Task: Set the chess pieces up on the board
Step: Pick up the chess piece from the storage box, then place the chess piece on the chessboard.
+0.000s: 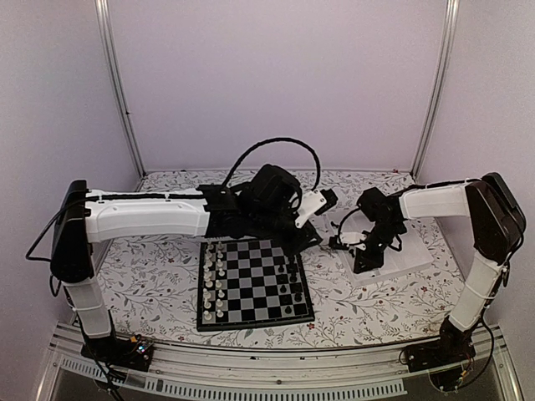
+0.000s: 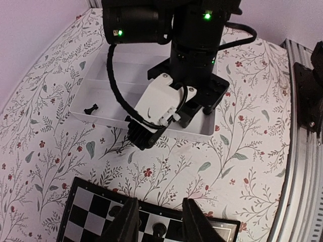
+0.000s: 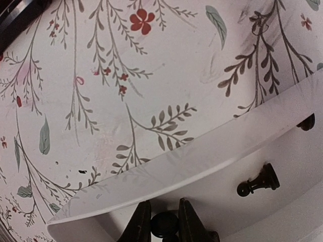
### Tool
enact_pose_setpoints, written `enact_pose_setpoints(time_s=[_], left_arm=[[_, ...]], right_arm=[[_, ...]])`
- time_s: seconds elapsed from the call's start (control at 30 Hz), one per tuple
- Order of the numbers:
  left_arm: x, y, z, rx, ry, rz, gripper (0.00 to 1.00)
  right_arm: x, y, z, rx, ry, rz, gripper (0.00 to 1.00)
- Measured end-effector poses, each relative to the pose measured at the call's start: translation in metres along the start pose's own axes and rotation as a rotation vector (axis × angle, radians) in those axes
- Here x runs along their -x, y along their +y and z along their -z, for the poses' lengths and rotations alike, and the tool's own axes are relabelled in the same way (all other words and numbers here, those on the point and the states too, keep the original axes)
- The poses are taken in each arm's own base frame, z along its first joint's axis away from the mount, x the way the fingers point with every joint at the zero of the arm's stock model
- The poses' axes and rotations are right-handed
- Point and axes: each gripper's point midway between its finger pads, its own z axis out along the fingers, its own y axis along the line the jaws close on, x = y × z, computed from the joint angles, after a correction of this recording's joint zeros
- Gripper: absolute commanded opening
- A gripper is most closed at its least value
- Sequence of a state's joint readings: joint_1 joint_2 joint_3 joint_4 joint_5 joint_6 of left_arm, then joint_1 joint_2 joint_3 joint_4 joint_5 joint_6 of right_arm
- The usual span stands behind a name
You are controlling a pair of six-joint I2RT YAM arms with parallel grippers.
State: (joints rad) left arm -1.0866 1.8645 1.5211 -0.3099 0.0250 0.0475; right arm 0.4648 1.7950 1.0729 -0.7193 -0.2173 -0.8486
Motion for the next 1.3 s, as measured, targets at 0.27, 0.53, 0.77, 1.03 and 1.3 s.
enact_pose_setpoints(time_s=[0.27,0.53,0.77,1.03,1.3], left_arm=[[-0.001,0.008,0.004,0.015,-0.003,0.009,0.33],[0.01,0.027,0.004,0.118,-0.149,0.092,0.38],[0.037,0.042,0.005,0.192,-0.44,0.235,0.41],[0.081,0.041,-0.002,0.134,-0.634,0.309,0.43],[0.078,0.034,-0.013,0.079,-0.647,0.357,0.41]], right_arm=[[0.016,-0.004,0.019,0.023,-0.034,-0.08,0.11],[0.085,-0.034,0.096,0.133,-0.385,-0.246,0.11],[0.122,-0.034,0.147,0.344,-0.665,-0.357,0.1],[0.148,-0.019,0.186,0.504,-0.825,-0.348,0.11],[0.157,-0.01,0.212,0.567,-0.898,-0.317,0.12]])
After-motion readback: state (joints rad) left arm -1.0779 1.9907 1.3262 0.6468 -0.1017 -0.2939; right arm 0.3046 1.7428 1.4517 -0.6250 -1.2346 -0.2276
